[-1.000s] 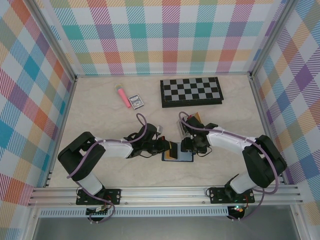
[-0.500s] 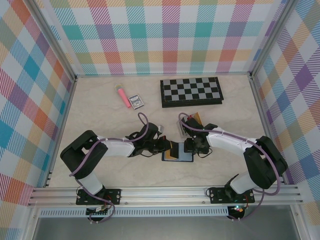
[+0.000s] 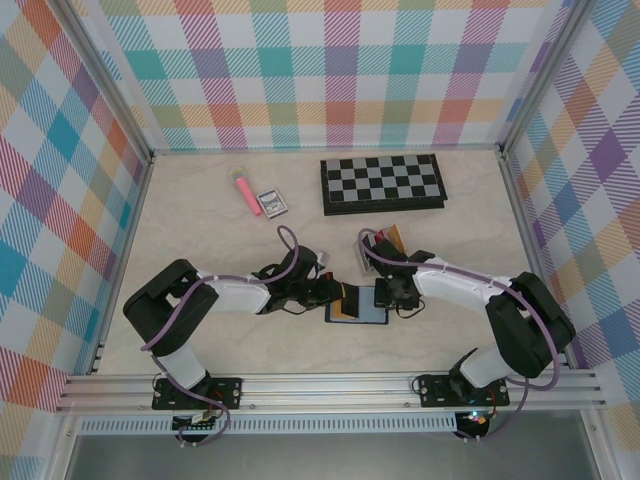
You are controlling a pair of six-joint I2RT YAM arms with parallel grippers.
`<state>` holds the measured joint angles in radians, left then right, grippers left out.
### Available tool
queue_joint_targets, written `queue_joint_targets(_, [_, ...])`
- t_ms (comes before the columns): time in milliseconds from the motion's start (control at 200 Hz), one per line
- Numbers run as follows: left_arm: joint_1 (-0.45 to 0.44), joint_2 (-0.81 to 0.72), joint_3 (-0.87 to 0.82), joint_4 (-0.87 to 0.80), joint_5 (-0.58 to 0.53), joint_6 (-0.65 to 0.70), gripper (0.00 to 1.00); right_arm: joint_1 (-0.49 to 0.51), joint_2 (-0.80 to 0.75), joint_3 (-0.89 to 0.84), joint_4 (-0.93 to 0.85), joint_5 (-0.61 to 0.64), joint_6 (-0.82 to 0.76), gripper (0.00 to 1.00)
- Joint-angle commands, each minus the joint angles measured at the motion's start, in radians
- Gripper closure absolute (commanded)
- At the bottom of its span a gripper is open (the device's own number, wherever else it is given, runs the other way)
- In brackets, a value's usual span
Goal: Put the credit cards into the card holder
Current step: Insert the credit card into the card slot.
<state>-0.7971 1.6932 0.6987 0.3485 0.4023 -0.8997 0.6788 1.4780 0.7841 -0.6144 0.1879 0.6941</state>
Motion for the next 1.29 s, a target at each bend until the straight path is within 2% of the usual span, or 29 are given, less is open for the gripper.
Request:
queue_joint_targets(0, [-0.014, 0.016, 0.019, 0.006, 0.003, 0.012, 1.00, 0.006, -0.033, -0.010, 0.004, -0.005, -0.019, 0.50])
queue_joint_targets(160, [-0.014, 0.017, 0.019, 0.004, 0.001, 0.011, 1.00, 0.010, -0.049, -0.024, 0.074, -0.092, -0.064, 0.34])
queue_joint_targets(425, [-0.014, 0.018, 0.019, 0.005, 0.006, 0.010, 1.00, 0.013, 0.047, 0.001, 0.012, -0.007, -0.045, 0.35])
queue_joint_targets(790, [-0.014, 0.016, 0.015, 0.002, 0.004, 0.010, 1.00, 0.009, -0.017, -0.026, -0.036, 0.085, -0.004, 0.56])
queue_joint_targets(1115, [-0.018, 0.048, 0.025, 0.066, 0.049, -0.013, 1.00, -0.020, -0.051, -0.087, 0.063, -0.019, -0.012, 0.79])
queue_joint_targets(1290, [-0.025, 0.078, 0.015, 0.140, 0.058, -0.054, 1.00, -0.025, -0.045, -0.100, 0.084, -0.035, -0.006, 0.84])
